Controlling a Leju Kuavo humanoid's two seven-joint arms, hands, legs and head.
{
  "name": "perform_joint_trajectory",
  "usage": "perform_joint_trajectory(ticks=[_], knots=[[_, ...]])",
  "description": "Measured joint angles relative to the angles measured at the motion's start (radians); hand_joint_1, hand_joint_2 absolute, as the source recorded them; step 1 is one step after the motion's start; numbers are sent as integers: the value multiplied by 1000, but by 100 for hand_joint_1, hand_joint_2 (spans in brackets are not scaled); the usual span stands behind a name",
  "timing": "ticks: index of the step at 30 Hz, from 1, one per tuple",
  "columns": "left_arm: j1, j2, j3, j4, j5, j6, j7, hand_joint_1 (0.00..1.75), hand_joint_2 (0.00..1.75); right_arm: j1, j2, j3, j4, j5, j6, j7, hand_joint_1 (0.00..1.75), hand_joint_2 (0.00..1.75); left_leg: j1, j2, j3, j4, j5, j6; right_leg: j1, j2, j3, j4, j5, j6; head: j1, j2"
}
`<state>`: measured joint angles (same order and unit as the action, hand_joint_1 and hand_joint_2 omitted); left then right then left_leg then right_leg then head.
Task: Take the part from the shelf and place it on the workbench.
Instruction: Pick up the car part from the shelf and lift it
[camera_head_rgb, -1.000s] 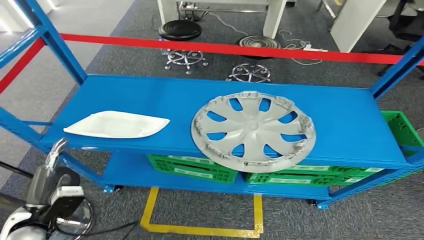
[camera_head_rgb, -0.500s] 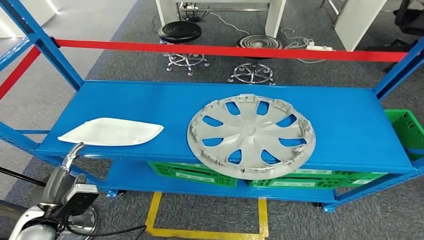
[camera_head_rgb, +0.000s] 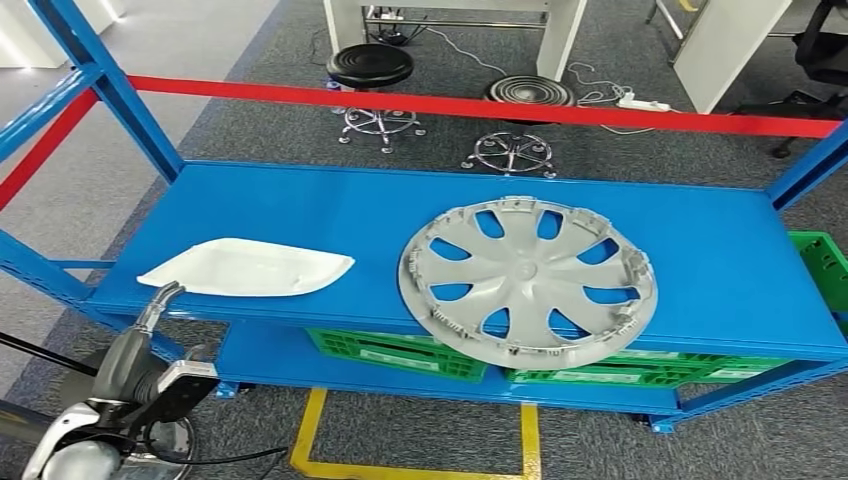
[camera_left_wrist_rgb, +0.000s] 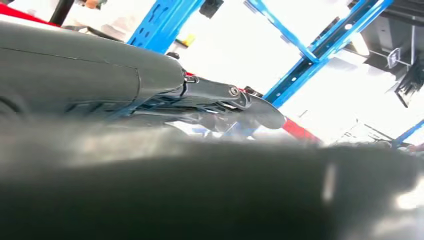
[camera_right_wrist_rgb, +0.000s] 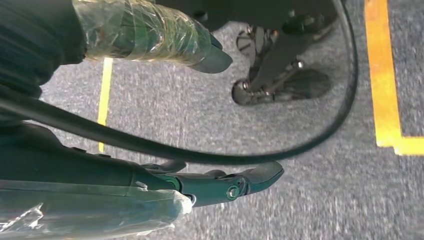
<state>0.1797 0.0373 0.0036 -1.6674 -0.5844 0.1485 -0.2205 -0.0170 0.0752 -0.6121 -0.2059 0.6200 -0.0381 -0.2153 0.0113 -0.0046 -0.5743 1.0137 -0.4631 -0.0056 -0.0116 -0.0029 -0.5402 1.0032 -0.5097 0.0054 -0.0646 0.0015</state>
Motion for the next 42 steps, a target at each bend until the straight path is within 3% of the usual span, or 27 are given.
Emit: perform_joint_trajectory(ticks=[8, 15, 26, 33, 42], knots=[[-69, 40, -21, 0, -249, 54, 153, 0, 175, 1, 0, 1, 1, 19, 1, 20, 0, 175, -4, 0, 0, 1, 1, 6, -4, 1, 10, -6, 5, 19, -1, 0], [-120, 74, -22, 9, -314, 49, 192, 0, 175, 1, 0, 1, 1, 31, 3, 33, 0, 175, -2, 0, 1, 1, 2, 6, -2, 1, 9, -5, 5, 20, -1, 0], [-128, 85, -24, 15, -321, 49, 193, 0, 175, 1, 0, 1, 1, 33, 3, 34, 0, 175, -1, 0, 1, 0, 2, 6, 0, 1, 9, -4, 4, 19, -1, 0], [-171, 97, -32, 37, -454, 54, 253, 0, 175, 0, 0, 1, 1, 52, 7, 46, 0, 175, -1, 0, 1, 0, 2, 6, -1, 1, 8, -4, 4, 19, 0, 0], [-331, 153, -43, 227, -510, -107, 338, 0, 175, -3, 0, 1, 1, 82, 23, 52, 0, 175, -1, 0, 1, 0, 4, 6, 0, 1, 9, -3, 5, 19, -1, 0]])
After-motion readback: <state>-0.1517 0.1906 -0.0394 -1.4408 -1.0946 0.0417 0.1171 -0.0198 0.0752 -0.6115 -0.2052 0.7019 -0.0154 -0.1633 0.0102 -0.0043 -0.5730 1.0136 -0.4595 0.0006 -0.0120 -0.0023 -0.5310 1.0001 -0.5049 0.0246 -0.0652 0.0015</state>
